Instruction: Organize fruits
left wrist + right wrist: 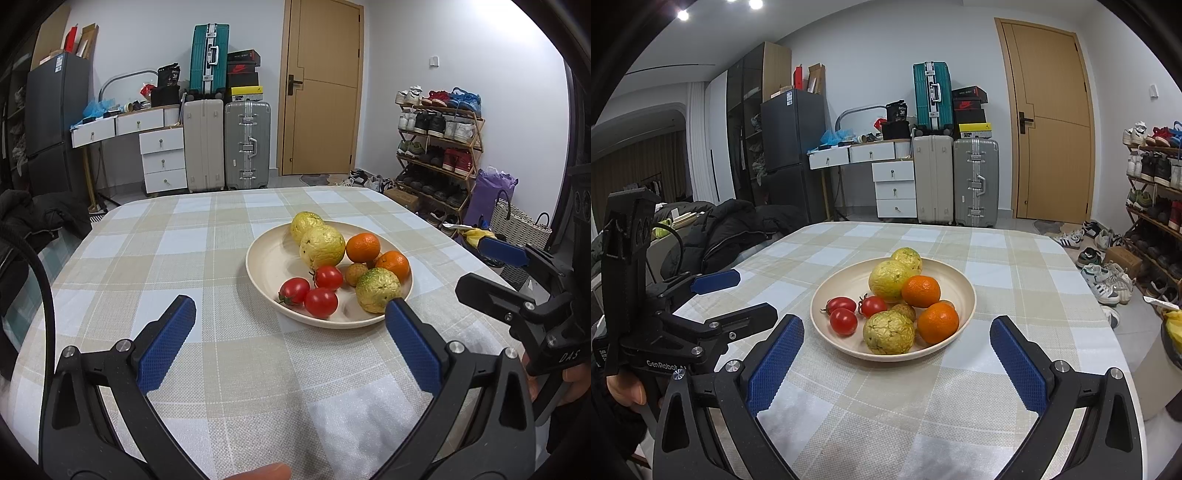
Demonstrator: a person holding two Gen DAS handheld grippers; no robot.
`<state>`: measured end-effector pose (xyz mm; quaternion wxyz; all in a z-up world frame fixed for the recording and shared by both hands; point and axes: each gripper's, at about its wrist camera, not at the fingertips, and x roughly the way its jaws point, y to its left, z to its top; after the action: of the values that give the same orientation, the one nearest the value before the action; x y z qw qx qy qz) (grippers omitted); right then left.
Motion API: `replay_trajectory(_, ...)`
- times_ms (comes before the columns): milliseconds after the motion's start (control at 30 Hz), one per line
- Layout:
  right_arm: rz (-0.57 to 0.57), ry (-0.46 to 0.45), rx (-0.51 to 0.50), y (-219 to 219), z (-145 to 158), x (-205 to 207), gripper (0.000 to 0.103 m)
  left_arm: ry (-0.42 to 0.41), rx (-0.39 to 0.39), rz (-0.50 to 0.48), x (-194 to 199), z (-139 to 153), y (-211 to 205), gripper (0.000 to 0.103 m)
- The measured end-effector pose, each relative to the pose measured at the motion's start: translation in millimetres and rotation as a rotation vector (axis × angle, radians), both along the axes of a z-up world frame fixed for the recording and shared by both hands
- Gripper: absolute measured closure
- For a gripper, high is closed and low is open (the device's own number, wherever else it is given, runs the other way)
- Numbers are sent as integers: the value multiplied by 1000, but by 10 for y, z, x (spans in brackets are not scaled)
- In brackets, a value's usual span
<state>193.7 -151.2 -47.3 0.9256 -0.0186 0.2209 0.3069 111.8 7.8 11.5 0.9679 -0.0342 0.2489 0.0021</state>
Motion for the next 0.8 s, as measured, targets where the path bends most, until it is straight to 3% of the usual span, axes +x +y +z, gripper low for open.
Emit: replay_trajectory(800, 1, -1, -1, 3, -1, -4, 0, -1, 3, -1, 2, 3, -1, 0)
